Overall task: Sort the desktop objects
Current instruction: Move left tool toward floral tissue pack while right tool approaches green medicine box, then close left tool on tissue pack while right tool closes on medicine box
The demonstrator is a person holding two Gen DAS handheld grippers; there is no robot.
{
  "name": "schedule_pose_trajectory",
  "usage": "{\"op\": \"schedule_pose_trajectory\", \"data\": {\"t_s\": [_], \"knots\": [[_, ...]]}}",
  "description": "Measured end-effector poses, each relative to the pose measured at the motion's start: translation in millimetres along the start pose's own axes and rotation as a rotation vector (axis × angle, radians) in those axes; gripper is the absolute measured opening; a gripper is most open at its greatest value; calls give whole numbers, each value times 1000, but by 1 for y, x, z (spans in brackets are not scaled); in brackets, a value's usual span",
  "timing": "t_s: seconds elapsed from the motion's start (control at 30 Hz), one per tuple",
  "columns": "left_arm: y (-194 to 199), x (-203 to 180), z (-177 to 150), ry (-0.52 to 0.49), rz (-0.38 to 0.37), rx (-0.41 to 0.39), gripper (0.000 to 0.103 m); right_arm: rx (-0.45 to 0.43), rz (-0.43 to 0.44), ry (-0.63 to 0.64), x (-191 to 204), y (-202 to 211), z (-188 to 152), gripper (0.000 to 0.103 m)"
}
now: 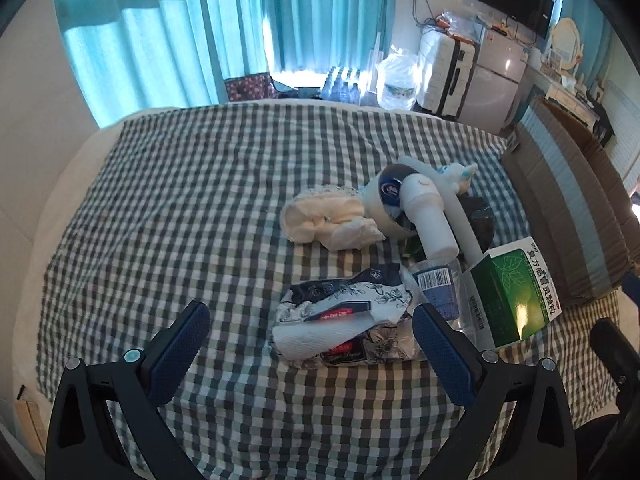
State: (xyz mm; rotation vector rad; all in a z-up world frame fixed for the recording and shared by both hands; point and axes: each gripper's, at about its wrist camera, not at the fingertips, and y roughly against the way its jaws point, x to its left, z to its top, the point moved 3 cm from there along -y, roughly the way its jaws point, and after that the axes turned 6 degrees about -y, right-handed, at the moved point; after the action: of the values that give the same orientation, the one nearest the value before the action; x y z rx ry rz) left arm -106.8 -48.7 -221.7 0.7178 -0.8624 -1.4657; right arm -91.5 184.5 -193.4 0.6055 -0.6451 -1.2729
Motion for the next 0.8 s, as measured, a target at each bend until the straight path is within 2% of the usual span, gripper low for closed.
{"op": "schedule_pose_trajectory", "data": {"t_s": [0.33, 0.53, 0.67, 0.8], "knots": [[-39, -11, -4, -2, -44, 69, 103, 84, -27, -8, -6, -39, -10, 103], [-66, -8, -6, 73, -110, 88, 103, 124, -60, -11, -11, -57, -17, 103], [-85, -13, -10, 67, -94, 121, 103, 135, -54, -6, -13, -67, -19, 103], [-94, -18, -10, 27, -45, 115, 103, 146, -56, -12, -15, -78, -19, 103]]}}
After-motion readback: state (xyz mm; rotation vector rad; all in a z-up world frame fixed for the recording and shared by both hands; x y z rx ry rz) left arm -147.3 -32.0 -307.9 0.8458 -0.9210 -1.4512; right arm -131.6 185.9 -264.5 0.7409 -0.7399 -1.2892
